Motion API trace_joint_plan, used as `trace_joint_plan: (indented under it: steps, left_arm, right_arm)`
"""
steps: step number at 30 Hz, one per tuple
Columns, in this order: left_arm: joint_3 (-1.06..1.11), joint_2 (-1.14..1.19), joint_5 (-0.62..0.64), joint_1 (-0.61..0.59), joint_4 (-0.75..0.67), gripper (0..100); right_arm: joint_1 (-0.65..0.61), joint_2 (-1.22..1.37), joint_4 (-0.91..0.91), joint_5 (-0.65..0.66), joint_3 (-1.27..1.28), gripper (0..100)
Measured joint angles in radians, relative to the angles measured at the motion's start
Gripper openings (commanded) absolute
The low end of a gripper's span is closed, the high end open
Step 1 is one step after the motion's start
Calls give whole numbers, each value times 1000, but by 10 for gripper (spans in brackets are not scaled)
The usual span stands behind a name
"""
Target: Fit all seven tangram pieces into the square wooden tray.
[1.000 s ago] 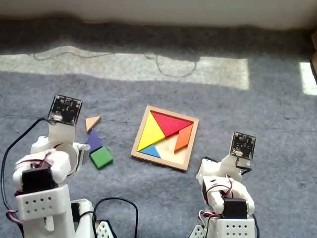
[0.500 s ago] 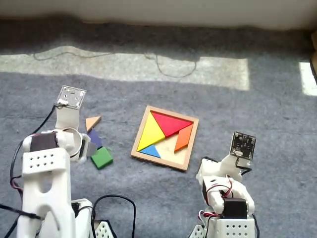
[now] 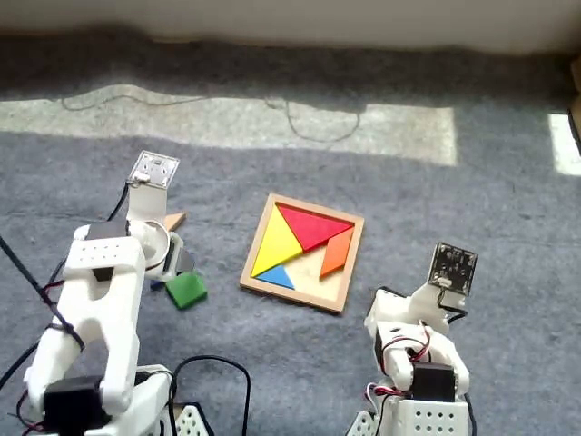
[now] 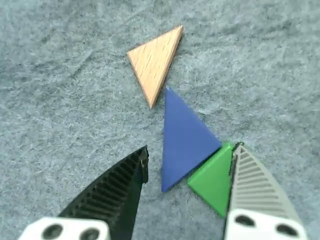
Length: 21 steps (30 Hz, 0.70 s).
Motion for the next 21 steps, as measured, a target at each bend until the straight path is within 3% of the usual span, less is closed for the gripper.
trace_joint_plan:
  steps: [9,12,16,21]
  left_arm:
    - [-169,284,28,-2,-3,204]
    - [-241,361,-17,3,35,200]
    - [-285,384,-48,0,123,181]
    - [-288,385,-49,2,129,123]
  right_arm:
    - [6,0,0,0,0,5]
    - [5,0,0,0,0,5]
    - [5,0,0,0,0,5]
    - [5,0,0,0,0,5]
